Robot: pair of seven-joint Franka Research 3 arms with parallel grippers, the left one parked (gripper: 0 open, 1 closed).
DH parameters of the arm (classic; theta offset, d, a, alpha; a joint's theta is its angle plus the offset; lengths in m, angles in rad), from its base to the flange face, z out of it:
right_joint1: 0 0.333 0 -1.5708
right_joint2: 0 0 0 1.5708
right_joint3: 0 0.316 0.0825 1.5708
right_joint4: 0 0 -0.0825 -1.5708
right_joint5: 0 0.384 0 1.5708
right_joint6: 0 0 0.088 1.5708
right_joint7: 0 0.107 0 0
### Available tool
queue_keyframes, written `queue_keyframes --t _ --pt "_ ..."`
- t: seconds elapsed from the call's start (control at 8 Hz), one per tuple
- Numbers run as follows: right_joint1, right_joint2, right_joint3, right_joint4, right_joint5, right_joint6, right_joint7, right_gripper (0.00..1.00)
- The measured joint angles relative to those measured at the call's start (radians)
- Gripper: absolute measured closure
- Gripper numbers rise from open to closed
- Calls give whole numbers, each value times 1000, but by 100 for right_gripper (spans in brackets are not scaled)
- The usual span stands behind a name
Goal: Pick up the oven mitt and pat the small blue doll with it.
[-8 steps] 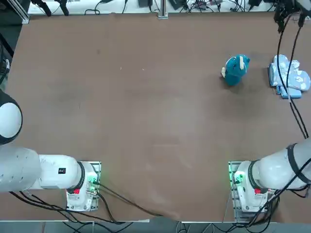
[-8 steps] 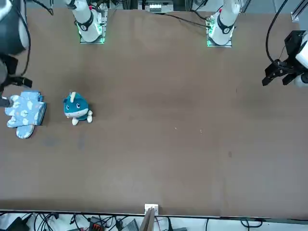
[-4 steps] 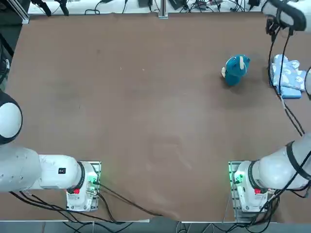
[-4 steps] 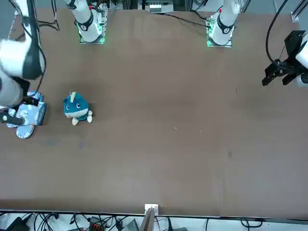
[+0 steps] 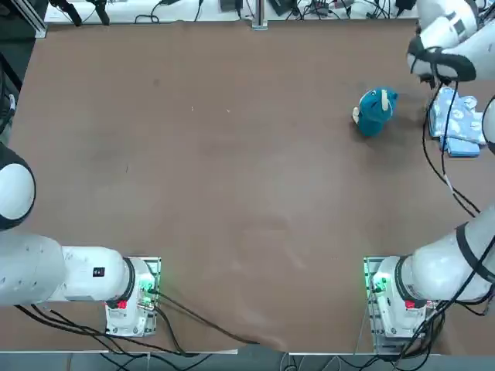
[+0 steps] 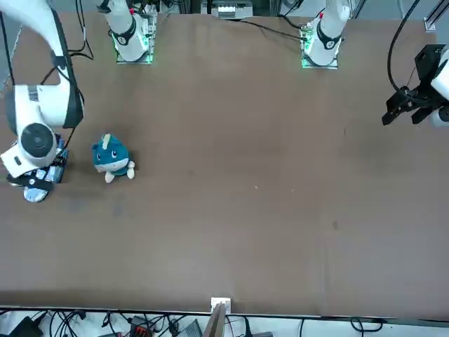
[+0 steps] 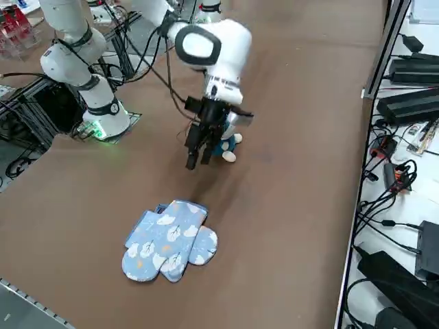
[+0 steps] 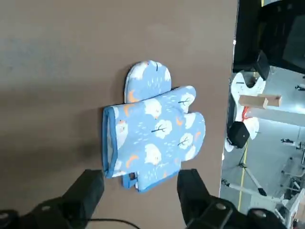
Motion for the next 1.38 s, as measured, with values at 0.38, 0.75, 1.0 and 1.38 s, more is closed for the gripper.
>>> queue_keyframes --t 0.38,0.75,1.0,1.38 --pt "-58 0 0 -75 -75 146 2 8" --pt "-94 33 0 -101 -117 203 38 11" --pt "-94 82 2 -102 -165 236 102 11" --pt "-93 148 2 -101 -290 252 232 11"
